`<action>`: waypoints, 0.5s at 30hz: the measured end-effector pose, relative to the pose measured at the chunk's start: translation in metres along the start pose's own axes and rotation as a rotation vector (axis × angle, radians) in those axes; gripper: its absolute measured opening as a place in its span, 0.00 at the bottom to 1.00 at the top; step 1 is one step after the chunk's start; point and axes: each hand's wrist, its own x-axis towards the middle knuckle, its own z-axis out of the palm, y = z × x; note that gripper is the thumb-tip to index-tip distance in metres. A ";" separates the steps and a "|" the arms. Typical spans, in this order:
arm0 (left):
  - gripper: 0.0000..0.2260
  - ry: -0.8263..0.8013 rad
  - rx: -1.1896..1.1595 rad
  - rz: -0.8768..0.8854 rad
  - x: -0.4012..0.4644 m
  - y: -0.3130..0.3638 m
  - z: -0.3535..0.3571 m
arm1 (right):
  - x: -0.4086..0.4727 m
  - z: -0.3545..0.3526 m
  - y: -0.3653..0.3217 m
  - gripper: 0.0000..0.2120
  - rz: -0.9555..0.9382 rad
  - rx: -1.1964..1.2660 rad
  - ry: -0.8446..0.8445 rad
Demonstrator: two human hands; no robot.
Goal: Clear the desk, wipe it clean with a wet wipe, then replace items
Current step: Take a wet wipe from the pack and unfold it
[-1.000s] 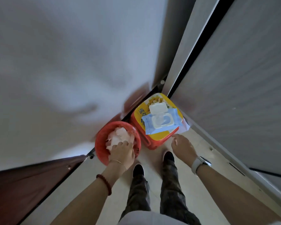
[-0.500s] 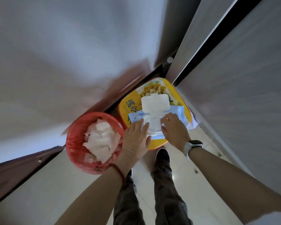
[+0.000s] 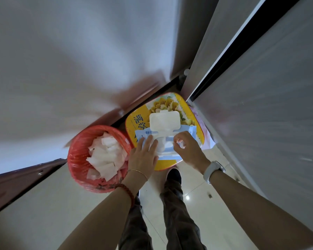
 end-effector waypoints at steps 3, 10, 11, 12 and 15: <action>0.24 -0.047 -0.004 -0.036 -0.002 0.002 0.000 | -0.003 -0.012 -0.012 0.05 0.141 0.192 0.007; 0.25 -0.163 -0.067 -0.143 -0.007 0.009 -0.017 | -0.008 -0.055 -0.054 0.14 0.305 0.633 0.297; 0.26 -0.159 -0.137 -0.184 -0.009 0.009 -0.024 | -0.010 -0.062 -0.064 0.13 0.293 0.658 0.299; 0.26 -0.149 -0.229 -0.221 -0.011 0.011 -0.034 | -0.013 -0.067 -0.075 0.12 0.274 0.659 0.288; 0.22 -0.068 -0.638 -0.353 -0.022 0.021 -0.083 | -0.027 -0.078 -0.114 0.08 0.189 0.556 0.240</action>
